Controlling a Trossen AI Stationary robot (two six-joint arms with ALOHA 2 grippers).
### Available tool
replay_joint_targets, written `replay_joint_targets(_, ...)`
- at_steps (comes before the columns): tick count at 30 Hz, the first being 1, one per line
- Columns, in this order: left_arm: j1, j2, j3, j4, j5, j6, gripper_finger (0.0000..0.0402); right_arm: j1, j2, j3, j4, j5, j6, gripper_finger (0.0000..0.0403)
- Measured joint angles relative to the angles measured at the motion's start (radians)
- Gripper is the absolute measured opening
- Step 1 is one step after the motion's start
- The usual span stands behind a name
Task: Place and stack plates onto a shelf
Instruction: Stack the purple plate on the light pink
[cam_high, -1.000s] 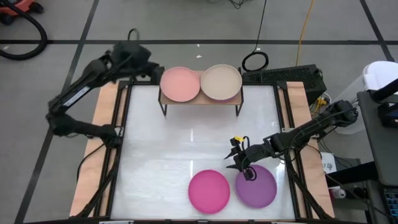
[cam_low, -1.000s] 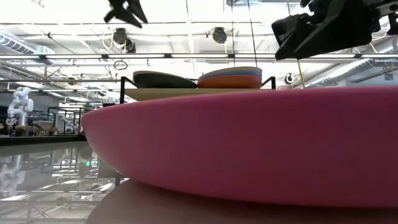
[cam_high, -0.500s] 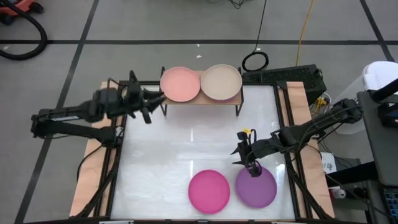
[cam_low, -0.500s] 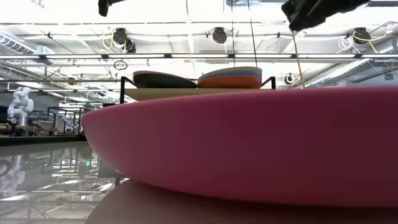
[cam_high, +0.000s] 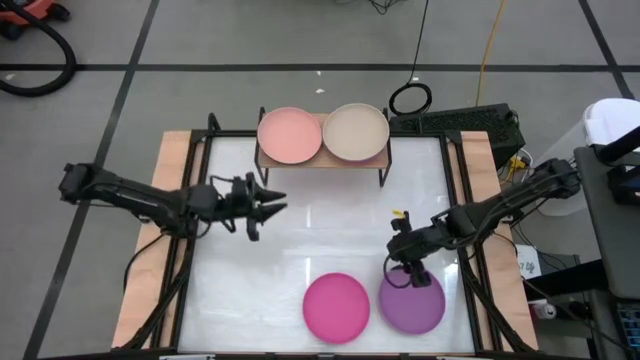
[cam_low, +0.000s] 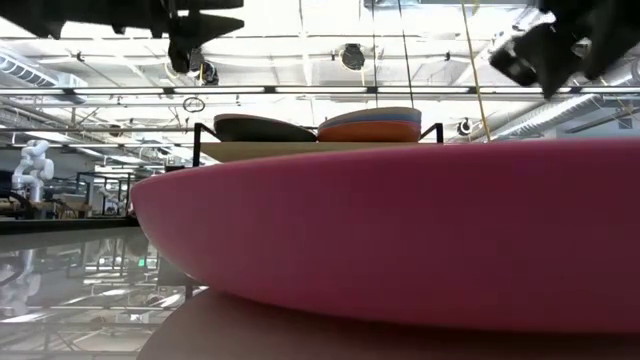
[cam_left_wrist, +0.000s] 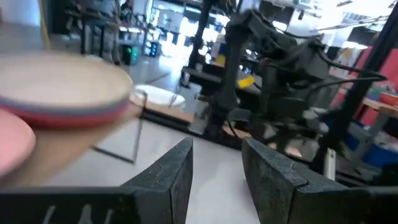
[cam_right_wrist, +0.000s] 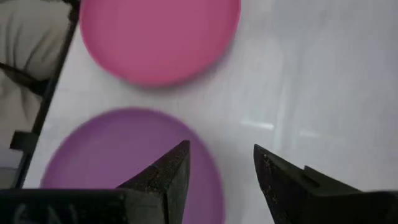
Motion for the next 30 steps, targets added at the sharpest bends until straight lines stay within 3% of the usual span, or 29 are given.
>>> replay_joint_targets(4,-0.063,0.058,-0.029,0.056,-0.016,-0.035,0.0143,0.016,0.000,-0.081,0.016,-0.044,0.027,0.0157)
replay_joint_targets(11,-0.134,0.125,-0.029,0.061,-0.139,-0.040,0.0143,0.011,0.000,-0.198,0.053,-0.049,0.081,0.0157)
replay_joint_targets(21,-0.138,0.144,-0.029,0.067,-0.165,-0.046,0.0143,-0.009,0.000,-0.333,0.171,-0.050,0.134,0.0157)
replay_joint_targets(30,-0.137,0.144,-0.029,0.067,-0.165,-0.047,0.0143,-0.009,0.000,-0.368,0.207,-0.048,0.155,0.0157)
